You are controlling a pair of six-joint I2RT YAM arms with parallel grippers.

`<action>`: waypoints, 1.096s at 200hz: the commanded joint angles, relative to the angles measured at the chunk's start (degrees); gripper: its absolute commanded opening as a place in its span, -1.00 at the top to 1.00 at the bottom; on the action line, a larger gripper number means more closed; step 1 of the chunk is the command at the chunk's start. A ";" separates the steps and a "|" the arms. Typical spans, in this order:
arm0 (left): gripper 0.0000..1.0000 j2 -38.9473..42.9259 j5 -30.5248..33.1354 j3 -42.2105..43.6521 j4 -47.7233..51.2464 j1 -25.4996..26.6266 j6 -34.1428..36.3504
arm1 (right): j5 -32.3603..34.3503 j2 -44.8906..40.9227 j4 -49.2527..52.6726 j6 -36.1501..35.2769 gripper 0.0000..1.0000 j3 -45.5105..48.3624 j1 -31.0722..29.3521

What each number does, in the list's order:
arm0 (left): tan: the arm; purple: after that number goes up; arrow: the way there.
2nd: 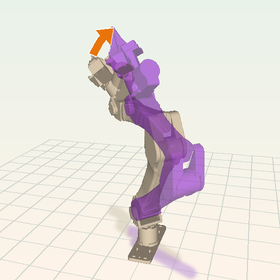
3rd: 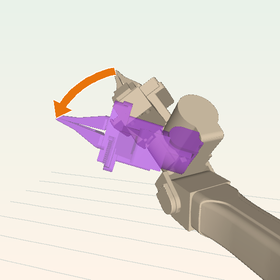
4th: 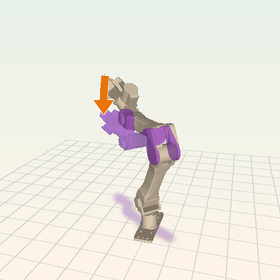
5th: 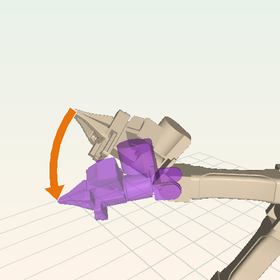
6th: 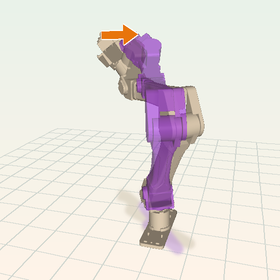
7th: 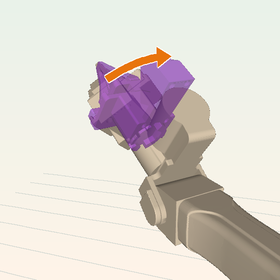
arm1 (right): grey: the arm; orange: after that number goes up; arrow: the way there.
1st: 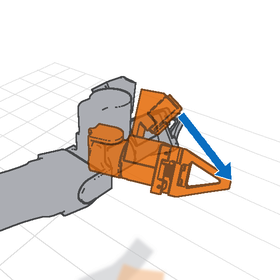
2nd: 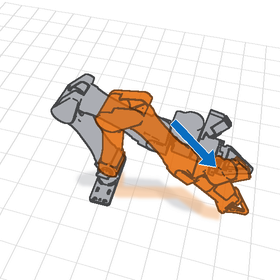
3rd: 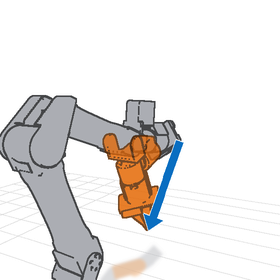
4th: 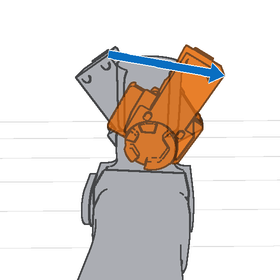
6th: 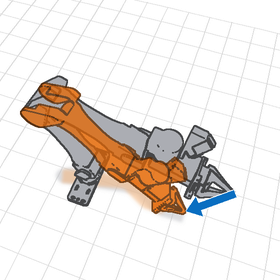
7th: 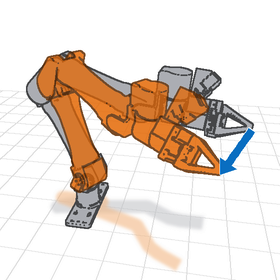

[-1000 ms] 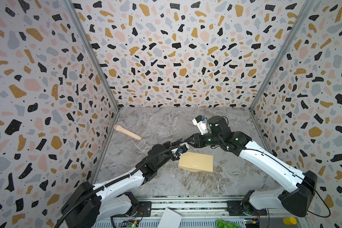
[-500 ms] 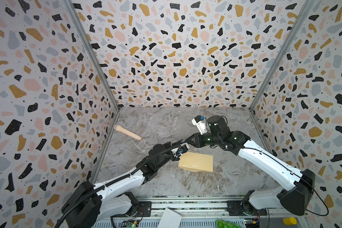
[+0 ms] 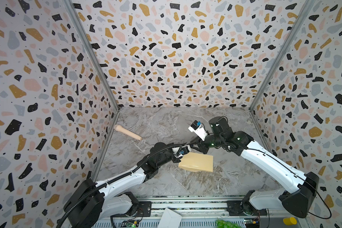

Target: Place the letter into the envelope and seal it

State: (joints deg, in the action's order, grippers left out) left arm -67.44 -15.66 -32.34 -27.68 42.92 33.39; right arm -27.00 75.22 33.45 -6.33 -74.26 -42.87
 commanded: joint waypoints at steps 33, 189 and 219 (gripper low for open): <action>1.00 -1.93 -17.88 -2.99 -2.46 -2.05 -3.94 | -8.16 -6.12 3.15 -28.37 1.00 -0.62 -0.99; 1.00 -2.13 -11.24 -2.99 -4.75 -2.14 -6.81 | -1.30 -3.94 0.88 -9.76 -0.08 0.02 -0.82; 1.00 -1.90 -11.32 -2.88 -4.75 -2.13 -6.67 | 1.81 -3.17 1.29 -9.32 -0.10 -0.29 -0.81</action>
State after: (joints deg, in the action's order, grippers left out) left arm -70.30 -26.65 -34.65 -29.04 40.93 27.00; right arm -27.64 71.68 33.95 -17.28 -73.93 -43.57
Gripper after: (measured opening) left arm 0.247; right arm 0.549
